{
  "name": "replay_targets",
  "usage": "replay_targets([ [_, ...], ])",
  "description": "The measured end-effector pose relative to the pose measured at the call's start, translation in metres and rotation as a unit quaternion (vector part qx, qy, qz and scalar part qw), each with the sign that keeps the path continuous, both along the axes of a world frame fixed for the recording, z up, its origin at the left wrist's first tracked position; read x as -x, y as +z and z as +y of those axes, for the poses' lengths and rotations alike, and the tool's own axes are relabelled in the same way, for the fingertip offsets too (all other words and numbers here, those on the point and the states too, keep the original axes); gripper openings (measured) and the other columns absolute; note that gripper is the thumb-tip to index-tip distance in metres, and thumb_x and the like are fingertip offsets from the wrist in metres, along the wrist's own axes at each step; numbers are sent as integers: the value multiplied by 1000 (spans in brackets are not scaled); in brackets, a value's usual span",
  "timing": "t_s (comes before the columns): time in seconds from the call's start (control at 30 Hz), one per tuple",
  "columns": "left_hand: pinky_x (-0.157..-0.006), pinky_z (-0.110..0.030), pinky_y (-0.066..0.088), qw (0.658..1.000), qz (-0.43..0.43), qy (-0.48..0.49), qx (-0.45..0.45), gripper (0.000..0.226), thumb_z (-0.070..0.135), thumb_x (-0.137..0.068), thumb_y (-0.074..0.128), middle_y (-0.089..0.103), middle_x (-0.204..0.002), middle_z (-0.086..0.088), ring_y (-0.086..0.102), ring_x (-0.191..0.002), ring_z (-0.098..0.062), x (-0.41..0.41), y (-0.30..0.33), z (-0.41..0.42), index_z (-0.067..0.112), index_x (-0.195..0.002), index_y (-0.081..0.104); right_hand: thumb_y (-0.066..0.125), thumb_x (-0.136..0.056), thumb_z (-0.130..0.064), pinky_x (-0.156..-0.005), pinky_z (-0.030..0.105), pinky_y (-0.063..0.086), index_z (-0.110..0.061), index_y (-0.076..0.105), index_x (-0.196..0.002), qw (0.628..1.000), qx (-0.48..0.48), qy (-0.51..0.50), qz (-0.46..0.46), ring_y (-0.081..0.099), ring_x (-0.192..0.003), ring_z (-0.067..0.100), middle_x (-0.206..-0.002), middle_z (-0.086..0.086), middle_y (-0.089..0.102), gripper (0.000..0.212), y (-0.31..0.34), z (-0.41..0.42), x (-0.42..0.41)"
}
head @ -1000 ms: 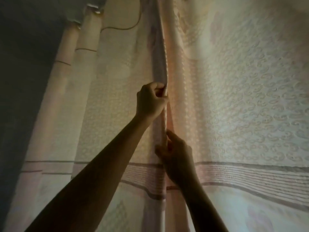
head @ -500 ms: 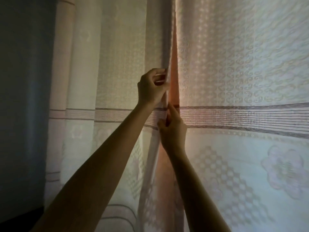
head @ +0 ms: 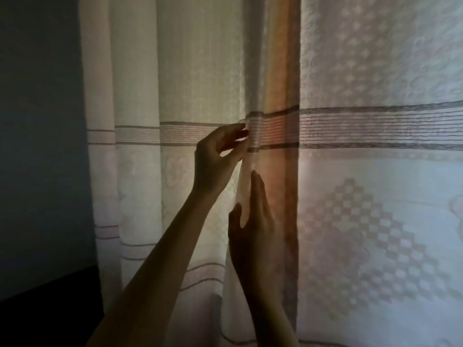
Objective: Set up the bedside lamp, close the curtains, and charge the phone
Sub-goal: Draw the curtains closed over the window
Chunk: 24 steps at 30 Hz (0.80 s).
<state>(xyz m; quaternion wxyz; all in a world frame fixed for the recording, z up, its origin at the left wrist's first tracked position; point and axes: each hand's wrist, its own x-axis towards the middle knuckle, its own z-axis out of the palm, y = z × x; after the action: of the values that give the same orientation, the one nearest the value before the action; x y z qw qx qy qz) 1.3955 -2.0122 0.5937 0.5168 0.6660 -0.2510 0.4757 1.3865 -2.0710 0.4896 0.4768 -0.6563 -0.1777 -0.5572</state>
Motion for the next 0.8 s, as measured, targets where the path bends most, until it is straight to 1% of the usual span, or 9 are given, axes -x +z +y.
replay_targets([
  [0.1,-81,-26,56,999,19,29,-11,23,18,-87,58,64,-102,12,64,-93,-3,9,-20,9,22,-109,58,49,-86,-18,-105,34,32,-20,30,-136,1000,7,30,-1,39,-131,18,-141,-2,36,54,-24,5,4],
  [0.2,-82,-32,56,997,37,68,-17,24,23,-87,53,64,-104,8,65,-95,-9,22,-48,13,20,-110,58,40,-87,-23,-110,26,20,-16,26,-139,998,42,37,21,24,-138,16,-147,3,28,55,-55,3,12],
  [0.37,-86,-35,55,988,109,107,-11,26,30,-85,48,65,-106,6,64,-97,-10,53,-111,11,26,-109,56,45,-85,-13,-113,10,7,-17,21,-142,984,129,109,57,15,-141,21,-152,9,20,62,-114,-7,42],
  [0.47,-88,-27,53,976,185,115,18,29,32,-84,46,65,-107,6,62,-100,-8,75,-158,9,26,-111,56,37,-95,-23,-114,22,16,-10,27,-138,971,173,147,74,17,-140,22,-149,14,23,47,-151,-17,61],
  [0.53,-88,-20,50,964,229,136,21,30,30,-85,46,64,-108,9,61,-102,-4,91,-192,9,26,-113,55,21,-97,-43,-109,35,23,-7,27,-137,955,218,172,102,17,-138,24,-148,15,22,54,-174,-25,76],
  [0.57,-88,-17,49,958,245,148,19,30,27,-86,48,63,-108,9,59,-101,-1,100,-210,9,24,-115,55,20,-97,-43,-109,39,23,-7,26,-138,946,238,186,115,17,-138,24,-148,13,19,54,-187,-29,81],
  [0.63,-87,-11,46,944,280,174,13,28,16,-90,51,61,-109,9,56,-100,9,119,-248,13,17,-117,55,35,-95,-28,-111,33,23,-12,19,-141,929,263,216,144,16,-139,24,-149,8,14,52,-214,-35,89],
  [0.7,-85,-9,45,928,321,188,22,29,10,-90,51,61,-112,6,54,-100,12,138,-285,18,13,-118,56,48,-87,-14,-111,27,21,-16,15,-144,910,292,240,171,17,-139,26,-150,10,16,66,-242,-39,94],
  [0.8,-84,-11,47,895,379,231,40,29,9,-89,53,65,-114,-2,59,-101,1,168,-336,25,13,-117,59,60,-83,-8,-104,34,32,-15,23,-141,878,351,240,221,24,-136,25,-148,16,27,69,-277,-42,102],
])
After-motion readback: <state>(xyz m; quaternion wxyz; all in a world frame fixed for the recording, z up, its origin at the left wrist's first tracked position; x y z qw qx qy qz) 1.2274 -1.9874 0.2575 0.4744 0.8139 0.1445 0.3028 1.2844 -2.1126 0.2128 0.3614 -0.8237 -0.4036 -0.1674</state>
